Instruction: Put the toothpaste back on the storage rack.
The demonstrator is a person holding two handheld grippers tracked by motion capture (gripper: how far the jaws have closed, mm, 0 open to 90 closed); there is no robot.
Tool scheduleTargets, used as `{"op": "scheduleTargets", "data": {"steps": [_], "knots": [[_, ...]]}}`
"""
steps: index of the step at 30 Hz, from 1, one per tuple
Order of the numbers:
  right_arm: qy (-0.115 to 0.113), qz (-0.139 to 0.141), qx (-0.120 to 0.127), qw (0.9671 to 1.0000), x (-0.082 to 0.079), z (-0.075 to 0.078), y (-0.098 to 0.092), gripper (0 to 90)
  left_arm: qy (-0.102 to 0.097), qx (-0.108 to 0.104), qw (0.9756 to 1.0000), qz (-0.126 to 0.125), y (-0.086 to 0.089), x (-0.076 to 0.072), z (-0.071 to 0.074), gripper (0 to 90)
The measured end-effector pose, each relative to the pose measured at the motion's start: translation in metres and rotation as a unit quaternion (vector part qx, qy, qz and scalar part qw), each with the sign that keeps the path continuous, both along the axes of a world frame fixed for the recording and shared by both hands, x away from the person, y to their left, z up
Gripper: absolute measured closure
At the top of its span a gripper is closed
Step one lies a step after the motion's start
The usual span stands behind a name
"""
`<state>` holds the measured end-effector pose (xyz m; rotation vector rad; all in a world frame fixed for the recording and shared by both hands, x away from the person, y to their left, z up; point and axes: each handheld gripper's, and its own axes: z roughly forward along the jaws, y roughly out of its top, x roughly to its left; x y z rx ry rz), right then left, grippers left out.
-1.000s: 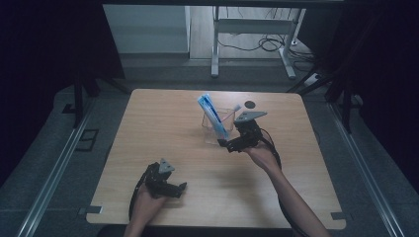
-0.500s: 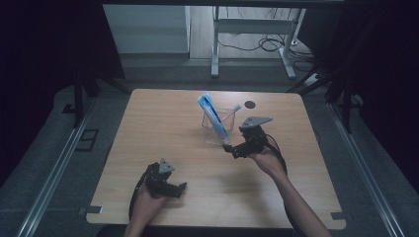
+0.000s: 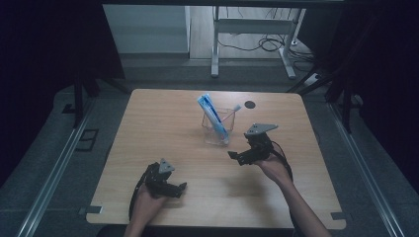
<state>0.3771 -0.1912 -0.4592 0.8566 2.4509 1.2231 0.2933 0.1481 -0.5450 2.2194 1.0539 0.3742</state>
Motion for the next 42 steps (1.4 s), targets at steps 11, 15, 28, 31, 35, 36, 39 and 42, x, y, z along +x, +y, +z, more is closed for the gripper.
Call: {"op": "scheduleTargets", "data": {"steps": [11, 15, 28, 31, 35, 36, 39, 42], "knots": [[0.006, -0.006, -0.002, 1.0000, -0.013, -0.009, -0.016, 0.0, 0.000, -0.002, 1.0000, 0.002, 0.000, 0.000, 0.000, 0.4], [0.009, -0.008, -0.003, 0.9999, -0.017, -0.013, -0.022, 0.0, 0.001, -0.003, 1.0000, 0.006, -0.001, -0.001, 0.000, 0.7], [0.008, -0.017, -0.012, 0.9997, -0.034, -0.025, -0.039, 0.0, 0.001, -0.005, 0.9999, 0.009, -0.001, -0.001, 0.000, 0.7], [0.008, -0.019, -0.013, 0.9997, -0.039, -0.027, -0.042, 0.1, 0.001, -0.006, 0.9999, 0.009, -0.001, -0.001, 0.000, 0.7], [0.010, -0.023, -0.010, 0.9996, -0.045, -0.032, -0.047, 0.2, 0.001, -0.006, 0.9999, 0.009, -0.001, -0.001, 0.000, 0.7], [0.011, -0.025, -0.009, 0.9996, -0.046, -0.034, -0.048, 0.2, 0.001, -0.006, 0.9999, 0.008, -0.001, -0.001, 0.000, 0.7], [0.015, -0.031, -0.006, 0.9994, -0.050, -0.040, -0.052, 0.2, 0.001, -0.006, 0.9999, 0.008, -0.001, -0.001, 0.000, 0.7], [0.023, -0.037, -0.005, 0.9990, -0.055, -0.047, -0.055, 0.3, 0.001, -0.006, 0.9999, 0.009, -0.001, -0.001, 0.000, 0.7]]}}
